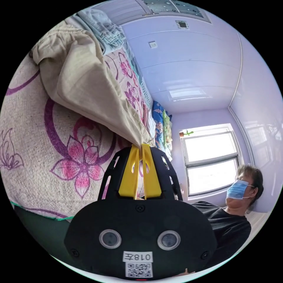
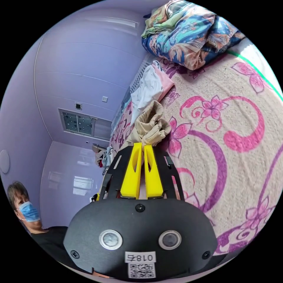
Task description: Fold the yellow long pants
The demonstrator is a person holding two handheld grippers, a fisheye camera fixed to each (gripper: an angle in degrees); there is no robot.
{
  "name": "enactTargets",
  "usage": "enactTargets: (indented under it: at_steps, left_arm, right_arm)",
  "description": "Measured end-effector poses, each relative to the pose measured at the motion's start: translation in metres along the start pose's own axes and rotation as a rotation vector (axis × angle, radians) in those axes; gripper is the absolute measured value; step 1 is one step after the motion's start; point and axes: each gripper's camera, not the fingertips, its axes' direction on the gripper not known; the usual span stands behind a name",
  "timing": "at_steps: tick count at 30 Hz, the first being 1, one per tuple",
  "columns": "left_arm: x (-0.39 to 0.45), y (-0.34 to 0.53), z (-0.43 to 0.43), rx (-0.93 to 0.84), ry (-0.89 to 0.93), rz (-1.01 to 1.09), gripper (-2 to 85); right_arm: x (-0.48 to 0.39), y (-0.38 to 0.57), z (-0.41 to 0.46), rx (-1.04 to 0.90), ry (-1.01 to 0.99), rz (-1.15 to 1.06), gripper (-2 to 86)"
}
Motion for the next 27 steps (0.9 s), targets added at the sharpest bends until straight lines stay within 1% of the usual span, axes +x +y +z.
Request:
enactTargets:
  at_steps: [3, 5, 6, 8, 10, 13, 15, 16, 18, 20, 23, 25, 27]
  left_arm:
    - [-0.007, 0.022, -0.006, -0.075, -0.084, 0.008, -0.9]
    - [-0.038, 0.037, -0.001, -0.118, -0.118, -0.071, -0.9]
    - [-0.063, 0.046, 0.001, -0.118, -0.115, -0.143, -0.9]
    - [-0.089, 0.056, 0.0, -0.081, -0.081, -0.213, -0.9]
    - [-0.101, 0.058, 0.002, -0.053, -0.055, -0.239, -0.9]
    - [-0.098, 0.05, 0.005, -0.062, -0.077, -0.22, -0.9]
    - [-0.096, 0.045, 0.004, -0.065, -0.087, -0.213, -0.9]
    - [-0.095, 0.043, 0.004, -0.066, -0.091, -0.213, -0.9]
    - [-0.093, 0.038, 0.004, -0.068, -0.103, -0.209, -0.9]
    - [-0.09, 0.034, 0.004, -0.069, -0.115, -0.203, -0.9]
    - [-0.087, 0.029, 0.003, -0.064, -0.122, -0.205, -0.9]
    - [-0.086, 0.022, 0.002, -0.064, -0.128, -0.204, -0.9]
    - [-0.084, 0.017, 0.001, -0.065, -0.133, -0.202, -0.9]
  right_arm:
    - [0.005, 0.056, -0.032, -0.004, 0.036, 0.045, 1.6]
    - [0.024, 0.084, -0.035, -0.057, 0.07, 0.105, 2.9]
    - [0.039, 0.101, -0.036, -0.091, 0.044, 0.164, 4.9]
    - [0.048, 0.121, -0.049, -0.05, 0.002, 0.196, 7.0]
    - [0.036, 0.134, -0.063, -0.038, 0.086, 0.132, 8.3]
    - [-0.007, 0.144, -0.079, 0.023, 0.218, -0.132, 9.7]
    - [-0.046, 0.141, -0.064, -0.041, 0.408, -0.393, 10.2]
    - [-0.053, 0.14, -0.057, -0.064, 0.466, -0.453, 10.3]
    - [-0.069, 0.137, -0.032, -0.134, 0.653, -0.628, 10.5]
    - [-0.072, 0.134, -0.02, -0.171, 0.69, -0.709, 10.5]
    - [-0.068, 0.127, -0.004, -0.299, 0.632, -0.743, 9.7]
    - [-0.064, 0.126, 0.003, -0.357, 0.62, -0.739, 7.0]
    - [-0.072, 0.129, 0.006, -0.391, 0.607, -0.793, 2.5]
